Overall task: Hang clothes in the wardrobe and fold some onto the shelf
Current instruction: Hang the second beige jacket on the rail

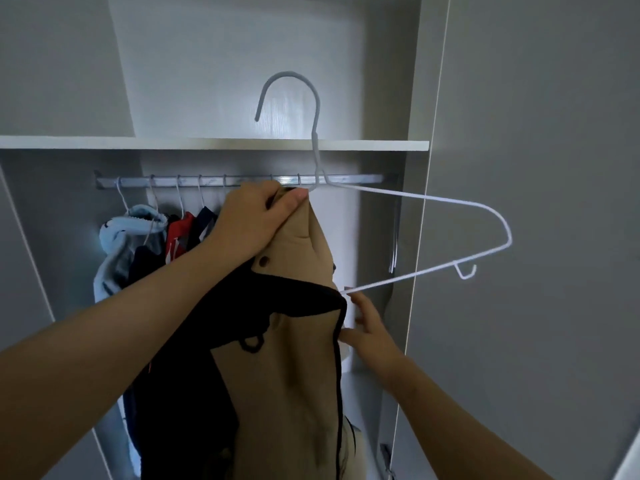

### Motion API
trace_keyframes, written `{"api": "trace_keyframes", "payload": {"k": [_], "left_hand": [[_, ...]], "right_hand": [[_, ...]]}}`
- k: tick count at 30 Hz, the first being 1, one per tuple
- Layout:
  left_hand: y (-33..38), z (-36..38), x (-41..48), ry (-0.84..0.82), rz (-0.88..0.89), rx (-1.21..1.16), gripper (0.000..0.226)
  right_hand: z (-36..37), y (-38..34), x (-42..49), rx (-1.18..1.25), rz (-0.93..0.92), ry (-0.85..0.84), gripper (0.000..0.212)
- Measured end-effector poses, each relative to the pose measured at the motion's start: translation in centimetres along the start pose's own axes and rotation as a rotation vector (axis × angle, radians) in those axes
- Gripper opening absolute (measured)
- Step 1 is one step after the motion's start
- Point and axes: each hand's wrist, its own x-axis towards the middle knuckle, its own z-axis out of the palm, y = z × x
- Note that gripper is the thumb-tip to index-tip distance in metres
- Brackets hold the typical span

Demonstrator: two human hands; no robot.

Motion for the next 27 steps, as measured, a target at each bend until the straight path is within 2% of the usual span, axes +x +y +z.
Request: {"api": "trace_keyframes", "payload": {"k": [2, 5, 7, 10, 12, 14, 16, 18, 19, 20, 22, 24, 27], "left_hand": [[0.1, -0.5, 0.3, -0.047, 0.022, -0.024, 0.046], [-0.2, -1.3, 0.4, -0.104, 0.059, -0.054, 0.042], [-0.4, -1.7, 0.3, -0.134, 0.095, -0.048, 0.048], [-0.5, -2.4, 0.0, -0.155, 0.126, -0.024, 0.054], [-0.6, -2.7, -0.1, -0.152, 0.137, 0.003, 0.055], [-0.9, -3.3, 0.0, -0.135, 0.145, 0.030, 0.054], [-1.4, -3.9, 0.3, -0.123, 0.152, 0.060, 0.052], [-1.9, -4.5, 0.5, -0.110, 0.148, 0.068, 0.045], [-2.2, -4.8, 0.6, -0.102, 0.153, 0.076, 0.040], [-2.6, -5.1, 0.7, -0.103, 0.161, 0.091, 0.036], [-3.2, -5.8, 0.7, -0.116, 0.174, 0.118, 0.037], [-3.6, -6.7, 0.5, -0.141, 0.184, 0.097, 0.040], [-4.4, -8.1, 0.0, -0.218, 0.111, 0.050, 0.041]], "right_hand": [[0.4, -0.2, 0.3, 0.027, -0.021, -0.123, 0.067], [0.9, 0.3, 0.8, 0.022, -0.068, -0.226, 0.056], [1.7, 0.5, 1.2, 0.005, -0.156, -0.172, 0.048], [2.4, 0.1, 1.7, 0.044, -0.208, -0.116, 0.057], [2.6, 0.1, 1.8, 0.004, -0.176, -0.186, 0.042], [2.5, 0.6, 1.8, -0.157, -0.099, -0.272, 0.033], [2.2, 1.3, 1.7, -0.370, 0.039, -0.383, 0.012], [1.5, 2.2, 1.5, -0.494, 0.150, -0.496, 0.003], [1.2, 2.8, 1.4, -0.529, 0.187, -0.530, 0.012], [0.9, 3.2, 1.4, -0.548, 0.205, -0.523, 0.020], [0.4, 3.9, 1.3, -0.578, 0.177, -0.425, 0.016], [-0.1, 3.9, 1.5, -0.509, 0.130, -0.291, 0.014], [-1.3, 2.9, 1.6, -0.421, 0.056, -0.134, 0.026]]}}
